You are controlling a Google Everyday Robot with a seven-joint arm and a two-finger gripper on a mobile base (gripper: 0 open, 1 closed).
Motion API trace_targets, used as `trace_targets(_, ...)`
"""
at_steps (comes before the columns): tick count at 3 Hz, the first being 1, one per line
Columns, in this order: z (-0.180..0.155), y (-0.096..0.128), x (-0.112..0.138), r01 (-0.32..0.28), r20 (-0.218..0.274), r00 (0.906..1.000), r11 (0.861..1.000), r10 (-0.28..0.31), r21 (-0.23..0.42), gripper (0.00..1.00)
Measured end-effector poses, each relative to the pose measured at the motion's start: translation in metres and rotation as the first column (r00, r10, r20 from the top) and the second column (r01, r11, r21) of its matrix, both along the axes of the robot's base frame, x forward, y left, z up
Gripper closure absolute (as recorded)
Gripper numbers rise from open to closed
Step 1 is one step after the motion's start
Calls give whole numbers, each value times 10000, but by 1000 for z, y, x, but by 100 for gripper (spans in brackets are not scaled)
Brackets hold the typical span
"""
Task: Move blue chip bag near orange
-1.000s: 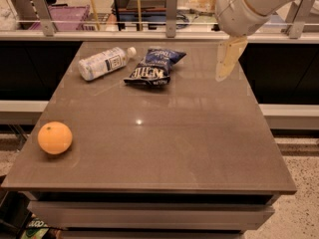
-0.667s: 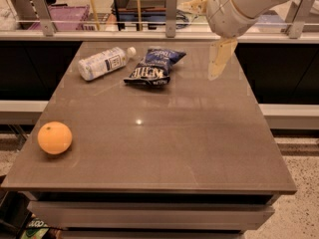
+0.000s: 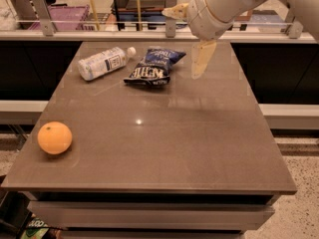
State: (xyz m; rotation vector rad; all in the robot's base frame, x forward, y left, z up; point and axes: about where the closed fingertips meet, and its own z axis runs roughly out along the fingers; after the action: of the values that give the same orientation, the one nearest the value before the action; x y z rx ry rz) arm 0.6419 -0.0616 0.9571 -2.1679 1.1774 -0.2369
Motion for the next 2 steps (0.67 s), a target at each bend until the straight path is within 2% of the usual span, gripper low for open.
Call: trace_targets(2, -38, 20, 16, -485, -713, 9965, 9957, 429, -784, 0)
